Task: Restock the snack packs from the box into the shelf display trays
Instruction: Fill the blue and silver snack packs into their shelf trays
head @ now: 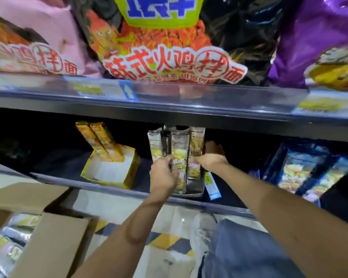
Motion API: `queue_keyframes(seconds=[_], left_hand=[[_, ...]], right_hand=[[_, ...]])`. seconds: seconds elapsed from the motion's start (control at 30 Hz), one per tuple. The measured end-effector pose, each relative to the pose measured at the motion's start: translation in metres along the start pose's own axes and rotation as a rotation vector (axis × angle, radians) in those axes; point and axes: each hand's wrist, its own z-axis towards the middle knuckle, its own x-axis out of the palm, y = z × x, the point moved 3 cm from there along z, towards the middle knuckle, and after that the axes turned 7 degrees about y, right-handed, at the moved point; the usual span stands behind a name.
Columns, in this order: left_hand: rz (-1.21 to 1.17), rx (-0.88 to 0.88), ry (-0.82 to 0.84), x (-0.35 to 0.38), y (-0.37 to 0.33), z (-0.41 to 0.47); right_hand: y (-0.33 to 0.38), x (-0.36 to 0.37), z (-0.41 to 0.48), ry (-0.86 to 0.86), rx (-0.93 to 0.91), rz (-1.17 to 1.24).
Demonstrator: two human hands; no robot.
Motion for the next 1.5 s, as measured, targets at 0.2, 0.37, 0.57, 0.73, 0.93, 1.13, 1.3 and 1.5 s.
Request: queue_keyframes(seconds=[0.2,0.37,0.57,0.73,0.93,1.13,1.3,1.5], left_hand=[[0.116,-0.002,-0.059,0.015,-0.007,0.011],[0.14,-0.081,-0.016,0.03,-0.003,0.011],[0.021,-0.232,-0.025,0.039,-0.001,0.022],[-0.021,-0.331,0.034,0.048,0.001,0.028],[-0.017,-0.317,-0.024,0.053,0.004,0.024],[0.03,-0.195,-0.032,0.045,-0.001,0.012],[0.031,-0.048,-0.04,0.026,-0.001,0.002],[0.21,0.15,-0.01,-0.02,-0.005,-0.034]], right_hand=[[-0.015,0.011,0.022,0.056,0.077,0.029],[-0.022,0.019,0.029,0.078,0.108,0.037],[-0.024,0.027,0.033,0.091,0.113,0.056],[-0.02,0.029,0.035,0.041,0.14,0.044],[-0.016,0.032,0.03,-0.033,0.152,0.037],[-0.01,0.024,0.023,-0.078,0.138,-0.008],[-0.007,0.016,0.007,-0.045,0.137,-0.067],[0.002,-0.003,-0.053,-0.037,-0.168,-0.402]])
